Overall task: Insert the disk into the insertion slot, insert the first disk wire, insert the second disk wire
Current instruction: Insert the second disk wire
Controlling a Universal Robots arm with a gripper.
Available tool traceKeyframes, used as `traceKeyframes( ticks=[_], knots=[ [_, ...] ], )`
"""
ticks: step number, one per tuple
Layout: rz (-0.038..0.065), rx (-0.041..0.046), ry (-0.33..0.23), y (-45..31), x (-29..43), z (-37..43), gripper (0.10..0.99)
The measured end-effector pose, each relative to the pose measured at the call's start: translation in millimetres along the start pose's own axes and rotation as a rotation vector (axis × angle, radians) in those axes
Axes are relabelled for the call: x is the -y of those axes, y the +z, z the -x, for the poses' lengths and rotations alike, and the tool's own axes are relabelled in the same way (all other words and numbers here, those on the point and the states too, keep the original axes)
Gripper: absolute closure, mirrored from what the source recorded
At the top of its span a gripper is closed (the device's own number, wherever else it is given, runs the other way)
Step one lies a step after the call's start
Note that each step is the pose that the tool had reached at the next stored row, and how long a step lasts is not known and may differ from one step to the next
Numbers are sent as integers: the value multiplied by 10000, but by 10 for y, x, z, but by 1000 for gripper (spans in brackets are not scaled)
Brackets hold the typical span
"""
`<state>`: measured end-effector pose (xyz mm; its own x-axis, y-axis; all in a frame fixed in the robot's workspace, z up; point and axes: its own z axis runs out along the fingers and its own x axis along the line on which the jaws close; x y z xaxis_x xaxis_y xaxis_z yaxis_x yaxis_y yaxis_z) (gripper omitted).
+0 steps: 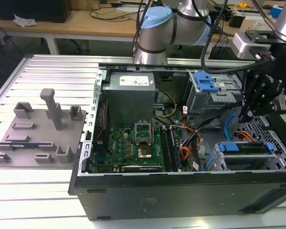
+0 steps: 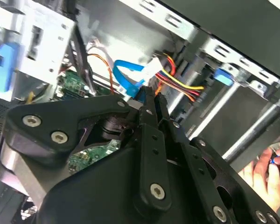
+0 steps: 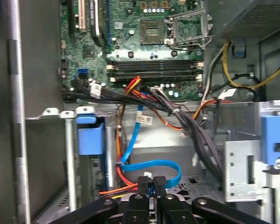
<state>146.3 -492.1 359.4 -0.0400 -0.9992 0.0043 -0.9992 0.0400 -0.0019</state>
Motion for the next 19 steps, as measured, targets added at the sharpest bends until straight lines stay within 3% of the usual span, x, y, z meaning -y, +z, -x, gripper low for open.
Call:
traceKeyframes(
  ticks=[4, 9, 15, 16, 19],
  knots=[
    [8, 5, 6, 2, 8, -206, 925],
    [12, 72, 193, 9, 10, -264, 925],
    [23, 78, 420, 27, 14, -360, 925],
    [49, 80, 423, 41, 16, -423, 925],
    [161, 79, 424, 69, 17, -446, 925]
  ],
)
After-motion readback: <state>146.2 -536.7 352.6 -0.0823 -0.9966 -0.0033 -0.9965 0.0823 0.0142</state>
